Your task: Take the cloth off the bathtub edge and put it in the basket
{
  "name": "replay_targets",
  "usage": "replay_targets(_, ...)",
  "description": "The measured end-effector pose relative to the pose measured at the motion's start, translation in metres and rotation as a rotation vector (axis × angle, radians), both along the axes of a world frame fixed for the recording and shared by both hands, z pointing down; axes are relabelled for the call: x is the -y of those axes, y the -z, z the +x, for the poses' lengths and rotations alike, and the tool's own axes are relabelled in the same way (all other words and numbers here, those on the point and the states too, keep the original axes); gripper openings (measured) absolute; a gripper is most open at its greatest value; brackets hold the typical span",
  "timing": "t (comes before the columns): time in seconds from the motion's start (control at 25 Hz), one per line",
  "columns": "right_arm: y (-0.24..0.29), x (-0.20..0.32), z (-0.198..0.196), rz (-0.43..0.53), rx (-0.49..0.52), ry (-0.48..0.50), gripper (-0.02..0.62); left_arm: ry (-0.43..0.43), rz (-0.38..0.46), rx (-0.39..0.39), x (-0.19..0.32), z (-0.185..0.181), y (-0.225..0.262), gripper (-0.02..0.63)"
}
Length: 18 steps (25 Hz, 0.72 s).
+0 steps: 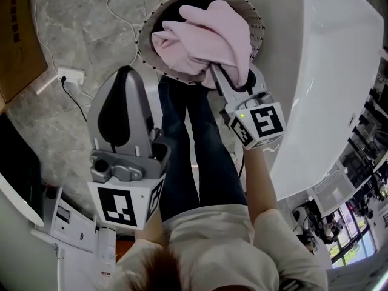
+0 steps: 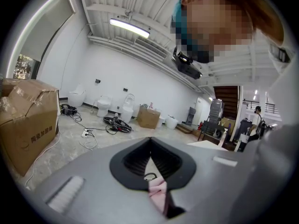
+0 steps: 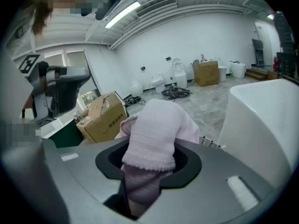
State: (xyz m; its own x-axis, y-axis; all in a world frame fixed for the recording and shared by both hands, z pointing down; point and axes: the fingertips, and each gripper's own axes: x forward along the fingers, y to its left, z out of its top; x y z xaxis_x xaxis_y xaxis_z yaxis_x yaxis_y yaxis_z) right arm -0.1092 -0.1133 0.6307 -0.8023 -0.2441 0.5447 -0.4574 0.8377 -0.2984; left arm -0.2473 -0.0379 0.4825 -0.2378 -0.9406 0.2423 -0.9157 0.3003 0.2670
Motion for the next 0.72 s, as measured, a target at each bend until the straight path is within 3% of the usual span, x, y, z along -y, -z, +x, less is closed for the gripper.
replay_targets(0.72,-0.114,0.005,0.007,-0.08,-0.152,-0.028,0.145,0.013,-0.037,-0.044,-0.011,-0.002,-0.04,0.014)
